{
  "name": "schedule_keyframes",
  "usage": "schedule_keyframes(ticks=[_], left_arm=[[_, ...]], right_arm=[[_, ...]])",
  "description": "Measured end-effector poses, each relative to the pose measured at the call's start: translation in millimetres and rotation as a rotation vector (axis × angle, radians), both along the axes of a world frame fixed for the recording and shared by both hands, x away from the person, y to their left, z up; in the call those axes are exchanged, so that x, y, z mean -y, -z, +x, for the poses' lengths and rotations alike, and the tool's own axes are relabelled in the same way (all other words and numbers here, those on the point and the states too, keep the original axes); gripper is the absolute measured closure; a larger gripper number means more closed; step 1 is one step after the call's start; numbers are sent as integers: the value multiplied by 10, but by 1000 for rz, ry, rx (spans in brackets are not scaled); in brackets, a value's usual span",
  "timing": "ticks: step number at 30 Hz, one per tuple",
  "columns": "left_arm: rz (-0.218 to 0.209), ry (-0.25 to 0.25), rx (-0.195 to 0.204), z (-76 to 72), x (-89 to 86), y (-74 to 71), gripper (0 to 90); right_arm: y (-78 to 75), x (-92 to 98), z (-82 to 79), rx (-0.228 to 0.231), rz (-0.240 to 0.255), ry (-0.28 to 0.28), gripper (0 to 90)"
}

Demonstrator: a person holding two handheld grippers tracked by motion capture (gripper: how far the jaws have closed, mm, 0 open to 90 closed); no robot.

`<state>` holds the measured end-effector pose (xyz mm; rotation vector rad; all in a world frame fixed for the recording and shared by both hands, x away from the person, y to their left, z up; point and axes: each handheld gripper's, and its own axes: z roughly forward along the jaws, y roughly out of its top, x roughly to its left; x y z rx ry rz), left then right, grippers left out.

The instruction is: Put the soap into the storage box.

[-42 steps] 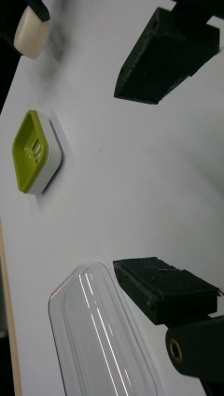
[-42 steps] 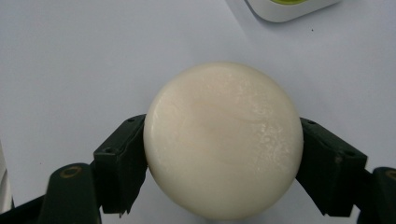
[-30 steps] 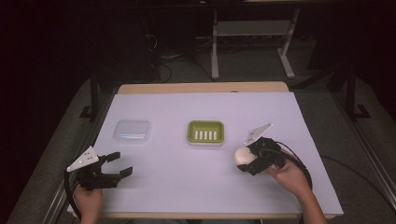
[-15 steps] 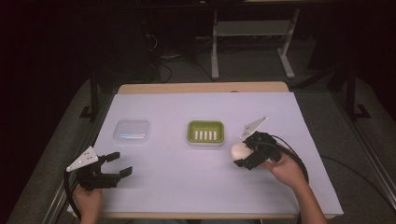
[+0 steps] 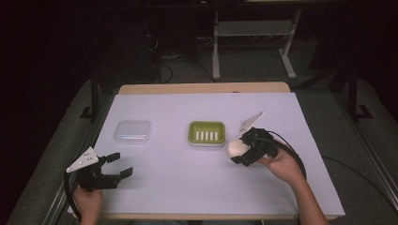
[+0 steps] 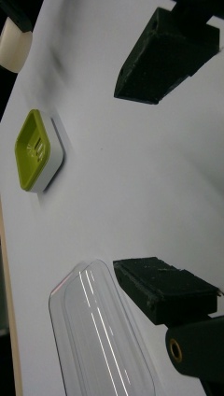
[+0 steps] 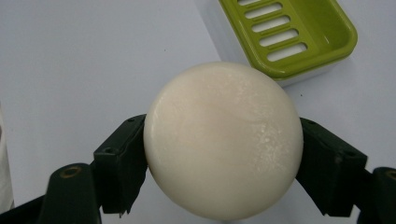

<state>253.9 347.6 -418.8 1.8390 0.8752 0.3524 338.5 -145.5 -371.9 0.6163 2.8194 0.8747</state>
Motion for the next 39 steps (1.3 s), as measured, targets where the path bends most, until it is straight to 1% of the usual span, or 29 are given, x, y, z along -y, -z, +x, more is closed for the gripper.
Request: schedule_keyframes(ticks=[1,4,6,7,8,10,14,16,17,19,21,23,27,29,30,31,36,39], left_arm=[[-2,-1,0,0,0,0,145],[-1,0,3,1,-2,-1,145],[5,3,6,3,-5,-3,145],[4,2,2,1,-4,-3,145],[5,2,2,2,-5,-4,145],[4,2,5,2,-5,-3,145],[3,2,4,1,-5,-5,145],[4,2,4,-1,-7,-6,145],[3,2,5,-1,-7,-7,145],[-2,0,6,-1,-4,-7,145],[-4,-1,4,-2,-2,-6,145],[-3,0,5,-1,-2,-6,145],[-2,1,7,-1,-3,-7,145],[-3,0,6,-1,-4,-7,145],[-4,-1,6,-1,-3,-7,145],[-6,-2,5,-5,-2,-8,145],[-7,-2,5,-4,-3,-8,145],[-9,-3,5,-5,-2,-7,145]], right_arm=[[-8,-15,8,-4,7,1,231],[-12,-27,18,-9,8,0,231],[-14,-40,36,-6,0,-3,231],[-18,-50,40,-10,5,-3,232],[-29,-57,49,-9,-3,-5,232],[-45,-69,64,-3,-2,-11,231],[-90,-98,90,3,8,-17,231],[-107,-119,108,-6,19,-19,231],[-109,-125,119,3,9,-21,231],[-115,-141,137,4,7,-28,232],[-119,-152,138,1,7,-23,231],[-134,-181,161,6,1,-33,231],[-159,-216,178,5,5,-35,231],[-166,-233,187,-3,5,-35,231],[-164,-241,195,4,2,-39,231],[-170,-250,197,-3,3,-41,231],[-190,-282,216,-1,-2,-38,231],[-210,-308,238,1,0,-48,231]])
